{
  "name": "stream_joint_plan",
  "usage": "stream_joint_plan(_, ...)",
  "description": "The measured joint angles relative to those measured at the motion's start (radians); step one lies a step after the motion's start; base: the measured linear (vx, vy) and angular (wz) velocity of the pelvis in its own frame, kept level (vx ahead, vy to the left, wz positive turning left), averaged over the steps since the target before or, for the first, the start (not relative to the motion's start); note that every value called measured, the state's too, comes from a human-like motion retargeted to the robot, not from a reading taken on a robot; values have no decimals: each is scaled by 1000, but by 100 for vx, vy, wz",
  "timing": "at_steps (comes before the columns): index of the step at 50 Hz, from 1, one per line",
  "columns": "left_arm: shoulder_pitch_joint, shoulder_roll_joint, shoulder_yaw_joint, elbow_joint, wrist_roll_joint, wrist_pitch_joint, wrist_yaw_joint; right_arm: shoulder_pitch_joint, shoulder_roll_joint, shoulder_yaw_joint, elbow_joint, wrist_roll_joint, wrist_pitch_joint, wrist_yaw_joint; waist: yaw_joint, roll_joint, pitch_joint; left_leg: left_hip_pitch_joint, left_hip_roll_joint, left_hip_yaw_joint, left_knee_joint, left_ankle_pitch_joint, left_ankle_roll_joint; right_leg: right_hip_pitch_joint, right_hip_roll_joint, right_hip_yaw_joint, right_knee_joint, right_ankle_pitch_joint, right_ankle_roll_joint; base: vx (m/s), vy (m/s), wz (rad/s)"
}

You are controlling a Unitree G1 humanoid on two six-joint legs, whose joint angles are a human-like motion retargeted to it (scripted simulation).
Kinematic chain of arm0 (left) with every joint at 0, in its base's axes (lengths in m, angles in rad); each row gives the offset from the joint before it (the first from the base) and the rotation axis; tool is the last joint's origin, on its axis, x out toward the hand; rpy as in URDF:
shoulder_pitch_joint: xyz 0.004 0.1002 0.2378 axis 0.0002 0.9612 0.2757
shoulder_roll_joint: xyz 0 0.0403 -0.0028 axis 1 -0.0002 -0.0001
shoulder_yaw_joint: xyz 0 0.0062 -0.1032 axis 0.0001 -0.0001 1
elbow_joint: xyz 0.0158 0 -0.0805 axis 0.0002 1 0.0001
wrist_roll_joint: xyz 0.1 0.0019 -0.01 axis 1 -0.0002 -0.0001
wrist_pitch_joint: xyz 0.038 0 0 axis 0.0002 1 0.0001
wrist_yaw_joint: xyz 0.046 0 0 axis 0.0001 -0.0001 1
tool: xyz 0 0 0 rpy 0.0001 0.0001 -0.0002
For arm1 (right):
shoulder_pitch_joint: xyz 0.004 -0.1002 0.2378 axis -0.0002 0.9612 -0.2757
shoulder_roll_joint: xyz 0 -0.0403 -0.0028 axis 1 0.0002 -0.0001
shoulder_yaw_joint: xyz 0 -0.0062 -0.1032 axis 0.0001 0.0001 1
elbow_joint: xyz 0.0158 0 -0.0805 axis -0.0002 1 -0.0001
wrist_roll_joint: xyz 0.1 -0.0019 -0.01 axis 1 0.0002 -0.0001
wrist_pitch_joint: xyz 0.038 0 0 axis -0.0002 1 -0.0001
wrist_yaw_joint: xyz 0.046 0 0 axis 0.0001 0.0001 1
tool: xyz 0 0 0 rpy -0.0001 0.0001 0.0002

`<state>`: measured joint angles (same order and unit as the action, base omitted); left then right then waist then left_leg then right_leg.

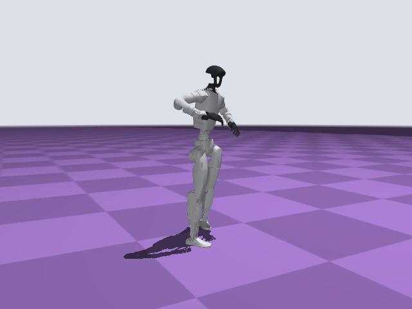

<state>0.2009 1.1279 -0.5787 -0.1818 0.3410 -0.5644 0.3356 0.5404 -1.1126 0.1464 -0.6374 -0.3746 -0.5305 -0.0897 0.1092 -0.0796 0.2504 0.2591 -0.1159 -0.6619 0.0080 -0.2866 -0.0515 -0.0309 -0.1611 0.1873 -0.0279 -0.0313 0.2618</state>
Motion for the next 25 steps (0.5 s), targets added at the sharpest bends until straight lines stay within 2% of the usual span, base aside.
stream_joint_plan(3, 85, -12, 80, 14, 27, 14, -17, 23, 14, -19, -13, 29, 3, 32, 52, -27, -22, -70, -16, 99, 83, 15, -17, 18, -32, -68, 3, -29, 0, 27, -33, 136)
stream_joint_plan(5, 147, -22, 131, 28, 34, 31, -46, 30, 19, -29, -21, 57, 14, 56, 64, -59, -45, -197, -48, 269, 245, -9, -14, 18, -70, -129, -1, -38, 0, 22, -27, 187)
stream_joint_plan(7, 210, -35, 175, 43, 18, 55, -79, 37, 16, -48, -30, 80, 32, 72, 56, -86, -72, -354, -50, 499, 427, -53, 27, 14, -113, -212, -8, -41, 0, 20, -19, 234)
stream_joint_plan(10, 257, -68, 225, 83, -50, 94, -129, 15, 3, -89, -26, 108, 61, 87, 44, -115, -78, -501, -23, 798, 552, -104, 125, 22, -168, -342, -23, -44, 0, 20, -13, 233)
stream_joint_plan(13, 333, -127, 284, 130, -119, 137, -171, 16, -2, -118, -30, 118, 88, 108, 67, -120, -85, -556, -27, 939, 506, -82, 158, 36, -182, -434, -21, -62, 0, 23, -8, 166)
stream_joint_plan(16, 394, -207, 350, 186, -194, 184, -217, 1, -5, -141, -34, 162, 119, 152, 114, -113, -69, -559, -40, 992, 341, -5, 124, 59, -159, -496, -20, -86, -5, 25, -11, 100)
stream_joint_plan(20, 443, -347, 402, 308, -341, 261, -326, -44, 11, -150, -24, 300, 178, 269, 192, -88, -35, -527, -12, 1088, 102, 100, 67, 111, -97, -552, -22, -119, -13, 28, -11, 48)
stream_joint_plan(25, 403, -573, 448, 606, -555, 417, -551, -186, 70, -134, 33, 476, 293, 464, 260, -66, 7, -511, 30, 1165, -95, 194, 0, 186, -34, -587, -23, -152, -23, 33, -7, 17)
